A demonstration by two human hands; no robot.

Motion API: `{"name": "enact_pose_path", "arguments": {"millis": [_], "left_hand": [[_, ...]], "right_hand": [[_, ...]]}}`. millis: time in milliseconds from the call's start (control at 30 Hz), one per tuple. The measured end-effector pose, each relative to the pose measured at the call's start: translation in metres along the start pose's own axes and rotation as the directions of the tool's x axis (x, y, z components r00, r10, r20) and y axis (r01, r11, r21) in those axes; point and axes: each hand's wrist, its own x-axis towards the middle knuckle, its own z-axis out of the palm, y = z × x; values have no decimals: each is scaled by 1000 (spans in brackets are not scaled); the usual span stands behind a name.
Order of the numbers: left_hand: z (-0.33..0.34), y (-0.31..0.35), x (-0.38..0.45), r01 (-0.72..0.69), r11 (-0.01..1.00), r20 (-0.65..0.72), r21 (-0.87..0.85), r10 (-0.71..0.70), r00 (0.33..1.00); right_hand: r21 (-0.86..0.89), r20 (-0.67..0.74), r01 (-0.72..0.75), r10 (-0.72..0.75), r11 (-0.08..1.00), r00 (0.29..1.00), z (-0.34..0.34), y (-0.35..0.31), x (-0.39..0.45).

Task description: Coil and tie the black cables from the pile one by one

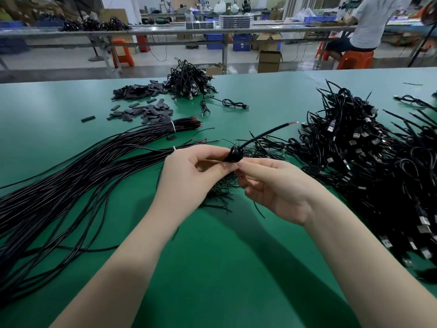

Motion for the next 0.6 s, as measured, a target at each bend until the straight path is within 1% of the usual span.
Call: {"name": "enact_pose_path", "arguments": {"millis": [67, 133, 167, 200, 233, 267, 300, 333, 367, 400, 433, 467, 500, 533, 567, 600], "left_hand": [[-2, 0, 1, -16, 1000, -2, -5, 16, 1000], [-3, 1, 1, -42, 999, 3, -14, 42, 999], [-2, 1, 1, -36, 998, -4, -47, 36, 999], [-1, 1, 1, -3, 995, -13, -99, 1, 1000], [0, 0, 1, 58, 986, -17, -157, -62, 998], [1, 1, 1, 153, 963, 0, -224, -157, 988], [2, 2, 2, 273, 914, 52, -300, -270, 961], [3, 4, 2, 407, 829, 136, -385, -385, 913], [3, 4, 3, 527, 714, 227, -461, -480, 848], [2, 5, 4, 627, 581, 314, -519, -553, 772], [-1, 6, 5, 688, 475, 386, -548, -586, 712], [-2, 8, 5, 714, 421, 426, -560, -592, 684], [-3, 7, 5, 705, 435, 428, -560, -577, 696], [-3, 5, 6, 668, 500, 393, -551, -551, 736], [-2, 3, 6, 600, 593, 332, -537, -506, 796], [-1, 2, 5, 520, 682, 252, -514, -459, 852]], "right_hand": [[61, 11, -7, 6, 998, 1000, 2, 0, 0], [108, 20, 35, -37, 994, 999, 4, 2, 1], [102, 23, 91, -94, 991, 995, 5, 2, 1], [39, 14, 192, -192, 981, 981, 6, 3, 1], [-117, -2, 337, -339, 934, 941, 7, 4, 1], [-348, 4, 490, -522, 799, 853, 6, 5, 2], [-577, 72, 600, -697, 554, 713, 3, 6, 4], [-715, 197, 645, -808, 270, 556, 1, 8, 6], [-769, 326, 639, -848, 20, 419, -2, 8, 7], [-773, 438, 609, -844, -178, 309, -4, 8, 8], [-753, 526, 573, -818, -322, 232, -5, 9, 9], [-735, 577, 547, -793, -400, 195, -6, 10, 10], [-733, 579, 553, -791, -397, 200, -6, 9, 10], [-749, 533, 579, -812, -321, 239, -6, 9, 10], [-777, 432, 604, -846, -174, 312, -5, 8, 10], [-791, 277, 610, -860, 49, 428, -4, 6, 8]]}}
